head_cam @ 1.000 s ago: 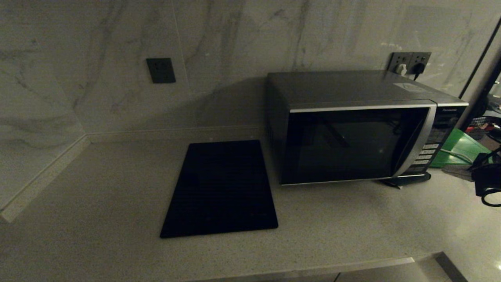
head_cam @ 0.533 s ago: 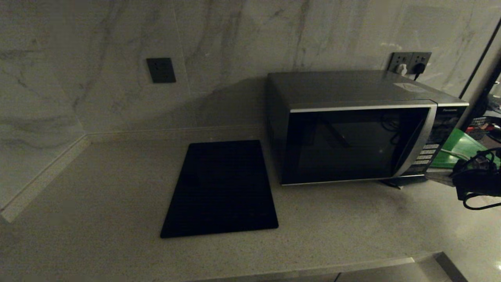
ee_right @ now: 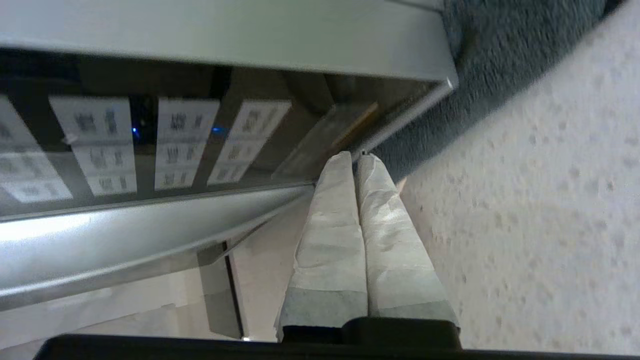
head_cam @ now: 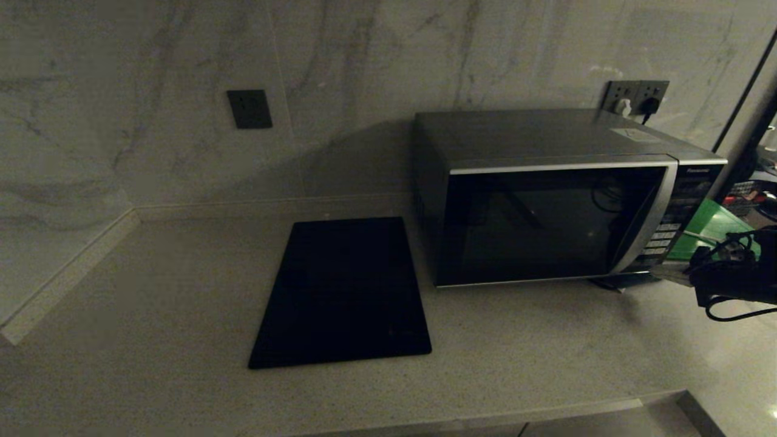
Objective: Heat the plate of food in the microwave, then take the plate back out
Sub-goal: Open the microwave oven
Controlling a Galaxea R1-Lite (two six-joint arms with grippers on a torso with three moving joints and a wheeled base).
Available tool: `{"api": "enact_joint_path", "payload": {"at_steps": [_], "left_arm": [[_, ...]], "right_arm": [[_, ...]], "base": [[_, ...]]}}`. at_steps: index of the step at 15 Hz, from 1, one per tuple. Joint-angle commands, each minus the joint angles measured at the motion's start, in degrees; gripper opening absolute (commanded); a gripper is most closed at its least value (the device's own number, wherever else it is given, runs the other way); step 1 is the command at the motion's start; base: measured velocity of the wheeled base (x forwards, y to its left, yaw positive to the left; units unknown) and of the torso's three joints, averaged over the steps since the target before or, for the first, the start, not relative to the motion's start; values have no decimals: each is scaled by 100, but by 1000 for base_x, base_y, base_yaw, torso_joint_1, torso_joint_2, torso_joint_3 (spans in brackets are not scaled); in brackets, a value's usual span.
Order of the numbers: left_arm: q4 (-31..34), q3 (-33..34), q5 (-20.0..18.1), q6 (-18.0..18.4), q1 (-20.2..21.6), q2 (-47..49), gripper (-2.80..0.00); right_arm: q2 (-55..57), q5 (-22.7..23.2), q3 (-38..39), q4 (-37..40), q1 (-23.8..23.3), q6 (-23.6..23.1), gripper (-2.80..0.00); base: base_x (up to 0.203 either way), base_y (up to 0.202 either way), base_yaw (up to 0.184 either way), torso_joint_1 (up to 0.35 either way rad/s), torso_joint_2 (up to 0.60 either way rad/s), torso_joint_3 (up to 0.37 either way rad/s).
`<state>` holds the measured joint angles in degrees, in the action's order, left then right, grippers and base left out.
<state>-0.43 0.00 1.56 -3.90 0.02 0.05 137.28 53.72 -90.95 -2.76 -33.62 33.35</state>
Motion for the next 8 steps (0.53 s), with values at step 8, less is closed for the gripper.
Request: {"api": "enact_joint_path", "payload": {"at_steps": [8], "left_arm": [[-1,0,2,-5,6,4,-280]], "right_arm": [[335,33,-353,-331,22,92,-280]], "base": [[0,0,0,0,0,0]]}}
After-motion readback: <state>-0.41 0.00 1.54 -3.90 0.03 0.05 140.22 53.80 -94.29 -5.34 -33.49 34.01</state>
